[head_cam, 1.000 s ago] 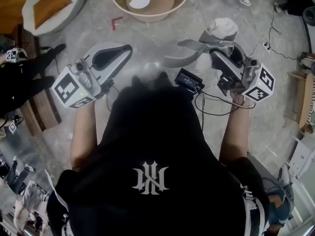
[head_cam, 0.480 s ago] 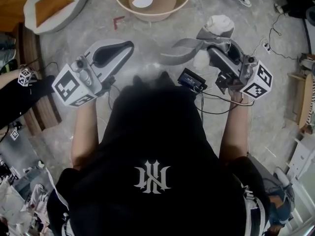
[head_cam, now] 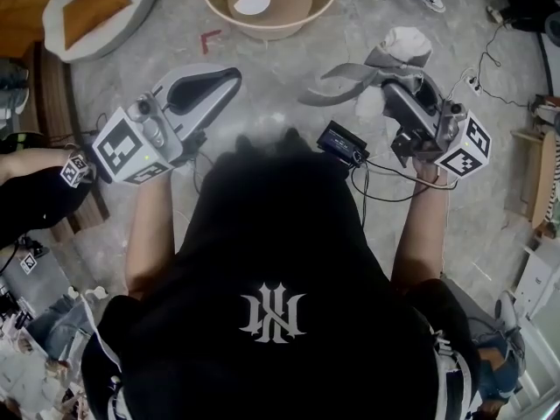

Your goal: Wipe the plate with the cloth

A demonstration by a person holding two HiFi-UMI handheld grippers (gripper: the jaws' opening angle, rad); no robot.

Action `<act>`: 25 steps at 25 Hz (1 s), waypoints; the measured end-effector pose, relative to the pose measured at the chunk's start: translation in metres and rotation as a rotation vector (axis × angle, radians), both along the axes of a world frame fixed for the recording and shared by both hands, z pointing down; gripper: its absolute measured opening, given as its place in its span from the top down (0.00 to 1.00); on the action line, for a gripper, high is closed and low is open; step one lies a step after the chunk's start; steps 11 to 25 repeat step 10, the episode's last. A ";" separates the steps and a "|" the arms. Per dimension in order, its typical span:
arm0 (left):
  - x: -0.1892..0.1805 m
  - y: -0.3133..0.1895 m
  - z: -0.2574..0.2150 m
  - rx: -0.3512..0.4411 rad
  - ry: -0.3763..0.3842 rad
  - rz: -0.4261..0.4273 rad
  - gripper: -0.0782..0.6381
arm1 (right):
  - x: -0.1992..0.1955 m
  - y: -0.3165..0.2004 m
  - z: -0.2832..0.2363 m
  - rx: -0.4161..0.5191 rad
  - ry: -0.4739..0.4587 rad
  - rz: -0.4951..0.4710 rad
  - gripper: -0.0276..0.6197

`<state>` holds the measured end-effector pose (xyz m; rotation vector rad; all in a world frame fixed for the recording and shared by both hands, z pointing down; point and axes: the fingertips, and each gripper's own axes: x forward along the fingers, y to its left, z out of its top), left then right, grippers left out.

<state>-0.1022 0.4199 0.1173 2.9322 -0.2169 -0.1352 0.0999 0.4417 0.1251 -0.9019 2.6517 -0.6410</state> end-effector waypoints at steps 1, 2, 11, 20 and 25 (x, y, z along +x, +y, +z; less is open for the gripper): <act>0.001 0.001 0.000 0.001 0.000 0.002 0.88 | -0.001 0.000 -0.001 0.001 -0.003 -0.001 0.71; 0.002 0.001 0.000 0.002 -0.001 0.003 0.88 | -0.002 0.000 -0.003 0.003 -0.007 -0.002 0.71; 0.007 0.005 0.000 0.011 -0.003 0.016 0.88 | 0.003 0.002 0.003 0.001 -0.013 -0.004 0.71; 0.007 0.005 0.000 0.011 -0.003 0.016 0.88 | 0.003 0.002 0.003 0.001 -0.013 -0.004 0.71; 0.007 0.005 0.000 0.011 -0.003 0.016 0.88 | 0.003 0.002 0.003 0.001 -0.013 -0.004 0.71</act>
